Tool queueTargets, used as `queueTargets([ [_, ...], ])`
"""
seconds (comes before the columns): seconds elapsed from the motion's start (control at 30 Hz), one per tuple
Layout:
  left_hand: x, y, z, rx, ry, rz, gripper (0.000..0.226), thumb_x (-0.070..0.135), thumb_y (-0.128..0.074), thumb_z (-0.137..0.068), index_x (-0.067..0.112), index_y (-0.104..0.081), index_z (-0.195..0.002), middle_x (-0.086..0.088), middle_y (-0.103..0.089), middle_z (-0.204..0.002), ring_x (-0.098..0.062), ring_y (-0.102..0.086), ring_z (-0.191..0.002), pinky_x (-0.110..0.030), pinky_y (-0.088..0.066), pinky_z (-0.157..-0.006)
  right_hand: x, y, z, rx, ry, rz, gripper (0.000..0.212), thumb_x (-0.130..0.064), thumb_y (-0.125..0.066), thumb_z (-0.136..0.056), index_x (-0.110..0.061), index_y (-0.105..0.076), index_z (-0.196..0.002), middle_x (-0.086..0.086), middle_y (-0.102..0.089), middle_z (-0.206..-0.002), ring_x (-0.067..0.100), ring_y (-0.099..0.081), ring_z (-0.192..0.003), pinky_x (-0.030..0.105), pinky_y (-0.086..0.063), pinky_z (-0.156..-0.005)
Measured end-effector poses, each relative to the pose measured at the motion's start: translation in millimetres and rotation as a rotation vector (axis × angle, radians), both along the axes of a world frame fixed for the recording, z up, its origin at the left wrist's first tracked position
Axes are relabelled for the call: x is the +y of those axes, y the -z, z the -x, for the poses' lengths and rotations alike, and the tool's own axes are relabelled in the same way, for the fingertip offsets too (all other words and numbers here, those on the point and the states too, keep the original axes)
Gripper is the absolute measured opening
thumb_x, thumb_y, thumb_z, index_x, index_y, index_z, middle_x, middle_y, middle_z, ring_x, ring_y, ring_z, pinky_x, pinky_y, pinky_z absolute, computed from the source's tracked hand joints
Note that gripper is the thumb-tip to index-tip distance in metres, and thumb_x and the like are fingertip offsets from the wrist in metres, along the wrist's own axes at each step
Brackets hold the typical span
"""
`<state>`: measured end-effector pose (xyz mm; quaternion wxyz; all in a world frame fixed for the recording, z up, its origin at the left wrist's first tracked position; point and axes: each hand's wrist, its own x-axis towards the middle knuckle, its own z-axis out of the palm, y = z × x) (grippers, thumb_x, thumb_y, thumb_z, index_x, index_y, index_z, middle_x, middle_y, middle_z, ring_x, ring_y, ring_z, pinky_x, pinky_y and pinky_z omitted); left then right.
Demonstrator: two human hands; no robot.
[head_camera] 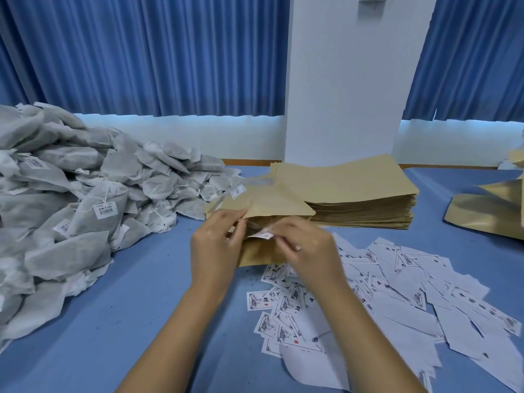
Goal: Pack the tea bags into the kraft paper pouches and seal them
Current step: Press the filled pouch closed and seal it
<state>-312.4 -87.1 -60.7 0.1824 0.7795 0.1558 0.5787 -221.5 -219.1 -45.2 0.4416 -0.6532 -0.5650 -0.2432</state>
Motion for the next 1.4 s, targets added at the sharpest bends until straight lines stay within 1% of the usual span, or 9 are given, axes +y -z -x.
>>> queueTargets([
  [0.17, -4.1, 0.1, 0.0, -0.012, 0.021, -0.02, 0.018, -0.001, -0.07, -0.082, 0.007, -0.076, -0.097, -0.003, -0.071, -0.087, -0.021, -0.065, -0.067, -0.036, -0.055, -0.059, 30.5, 27.8, 5.7, 0.065, 0.27, 0.526, 0.036, -0.018, -0.047, -0.095, -0.017, -0.048, -0.132, 0.0, -0.047, -0.13, 0.022, -0.049, -0.115, 0.033, -0.044, -0.076],
  [0.3, -3.4, -1.1, 0.0, -0.013, 0.016, 0.006, 0.023, 0.0, -0.068, -0.084, 0.011, -0.075, -0.103, 0.0, -0.07, -0.094, -0.019, -0.065, -0.073, -0.039, -0.056, -0.061, 14.9, 15.7, 6.0, 0.011, 0.351, -0.057, 0.021, -0.005, -0.046, -0.074, -0.015, -0.063, -0.069, -0.004, -0.058, -0.075, 0.016, -0.051, -0.075, 0.025, -0.037, -0.049],
  [0.53, -10.0, -3.0, -2.1, 0.074, -0.018, -0.161, 0.03, 0.012, -0.054, -0.084, 0.019, -0.075, -0.105, 0.005, -0.068, -0.101, -0.015, -0.058, -0.093, -0.031, -0.052, -0.06, 14.4, 15.1, -8.8, 1.533, -0.095, 0.008, 0.02, -0.016, -0.047, -0.096, -0.007, -0.047, -0.114, 0.007, -0.059, -0.089, 0.021, -0.065, -0.069, 0.037, -0.058, -0.058],
  [0.73, -24.6, 11.3, -16.9, 0.779, 0.086, -0.31, 0.051, 0.021, -0.053, -0.082, 0.036, -0.052, -0.131, 0.007, -0.045, -0.109, -0.015, -0.047, -0.097, -0.029, -0.04, -0.055, 13.9, 17.6, -9.9, 1.536, -0.121, -0.123, 0.031, -0.007, -0.037, -0.091, -0.004, -0.054, -0.065, 0.01, -0.058, -0.056, 0.013, -0.059, -0.041, 0.016, -0.04, -0.036],
  [0.87, -38.0, 11.6, -16.7, 0.742, 0.099, -0.336, 0.035, 0.029, -0.046, -0.09, 0.023, -0.059, -0.122, 0.003, -0.048, -0.104, -0.016, -0.048, -0.093, -0.036, -0.047, -0.063, 9.5, 23.1, -14.7, 1.504, 0.036, -0.168, 0.02, -0.014, -0.049, -0.092, -0.009, -0.058, -0.076, 0.005, -0.06, -0.06, 0.017, -0.059, -0.042, 0.017, -0.04, -0.038],
  [0.97, -65.5, 20.3, -16.9, 0.657, 0.299, 0.09, 0.032, 0.03, -0.049, -0.09, 0.026, -0.058, -0.06, 0.008, -0.052, -0.06, -0.008, -0.045, -0.052, -0.031, -0.037, -0.05, 7.2, 22.4, -22.9, 1.379, 0.186, -0.151, 0.012, -0.01, -0.055, -0.09, -0.01, -0.061, -0.079, 0.008, -0.062, -0.073, 0.023, -0.059, -0.055, 0.028, -0.046, -0.05],
  [1.07, -85.2, 30.1, -20.3, 0.861, 0.595, 0.915, 0.04, 0.04, -0.04, -0.091, 0.012, -0.062, -0.074, 0.0, -0.057, -0.047, -0.01, -0.037, -0.034, -0.02, -0.033, -0.039, 6.5, 21.3, -24.3, 1.248, 0.241, -0.091, 0.018, -0.008, -0.058, -0.089, -0.013, -0.06, -0.072, 0.011, -0.065, -0.081, 0.033, -0.063, -0.082, 0.045, -0.051, -0.078],
  [1.17, -75.4, 28.9, -28.5, 0.338, 0.781, 1.638, 0.041, 0.047, -0.048, -0.094, 0.012, -0.051, -0.072, 0.001, -0.041, -0.047, -0.009, -0.026, -0.035, -0.015, -0.018, -0.034, 6.1, 22.9, -21.5, 1.355, 0.153, -0.123, 0.012, -0.003, -0.058, -0.089, -0.008, -0.063, -0.08, 0.014, -0.07, -0.086, 0.03, -0.069, -0.076, 0.037, -0.055, -0.066],
  [1.4, -64.2, 34.3, -32.3, -0.227, 0.752, 1.76, 0.038, 0.024, -0.044, -0.101, 0.015, -0.038, -0.065, 0.005, -0.022, -0.045, -0.005, -0.018, -0.032, -0.016, -0.016, -0.028, 6.6, 19.7, -19.0, 1.37, 0.035, -0.085, 0.02, -0.004, -0.048, -0.094, -0.006, -0.061, -0.079, 0.005, -0.067, -0.067, 0.018, -0.065, -0.047, 0.022, -0.053, -0.048],
])
